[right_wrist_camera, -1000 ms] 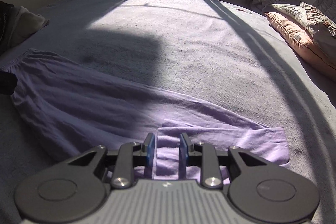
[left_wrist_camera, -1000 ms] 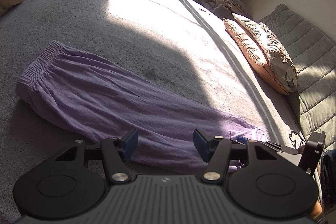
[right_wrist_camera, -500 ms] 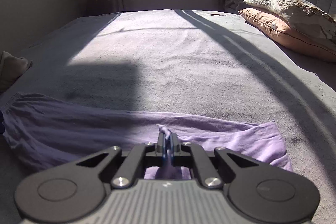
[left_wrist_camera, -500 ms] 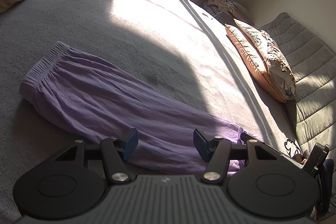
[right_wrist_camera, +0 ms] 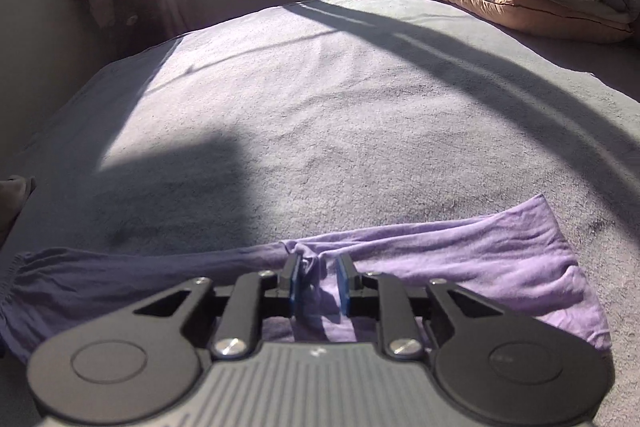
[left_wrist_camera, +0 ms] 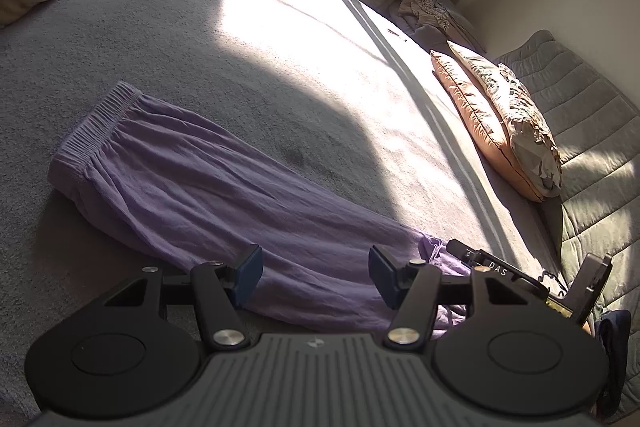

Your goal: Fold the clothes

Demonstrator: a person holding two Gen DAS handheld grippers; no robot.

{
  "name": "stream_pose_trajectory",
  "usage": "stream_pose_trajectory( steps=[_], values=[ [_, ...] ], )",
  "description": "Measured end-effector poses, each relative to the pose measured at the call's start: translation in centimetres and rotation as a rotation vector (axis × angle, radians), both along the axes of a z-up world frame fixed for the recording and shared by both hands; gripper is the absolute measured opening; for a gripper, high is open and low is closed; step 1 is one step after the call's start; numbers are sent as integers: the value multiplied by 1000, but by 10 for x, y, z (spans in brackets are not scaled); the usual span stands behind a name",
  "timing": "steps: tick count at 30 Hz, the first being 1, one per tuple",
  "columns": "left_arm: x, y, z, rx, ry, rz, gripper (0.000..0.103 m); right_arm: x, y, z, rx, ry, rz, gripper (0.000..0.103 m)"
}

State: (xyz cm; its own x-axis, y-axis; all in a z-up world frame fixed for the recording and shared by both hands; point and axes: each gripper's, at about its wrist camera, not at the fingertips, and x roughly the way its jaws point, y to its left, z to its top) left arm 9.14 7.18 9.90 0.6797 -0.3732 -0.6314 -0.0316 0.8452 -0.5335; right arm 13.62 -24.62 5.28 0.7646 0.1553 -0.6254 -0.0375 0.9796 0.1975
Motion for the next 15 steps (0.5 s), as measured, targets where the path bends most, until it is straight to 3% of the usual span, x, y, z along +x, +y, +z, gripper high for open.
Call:
stream_pose_trajectory(
  steps=[2,6,10,13,15],
  values=[
    [0,1,0,-5,1,3,62,-15,-6,8,-20,-42,15,41],
    [-1,-3,1,-10,4,-2,62,-49,3,12,-113,-99,165,41],
    [-4,-7,2,-6,0,-12,62,-52,32,-11,-268,-62,302,31],
    [-4,-6,2,-8,-2,-14,62,-36,37,-23,-325,-36,234,29],
    [-4,-5,3,-12,-2,-10,62,-23,30,-25,-284,-19,181,29]
  ],
)
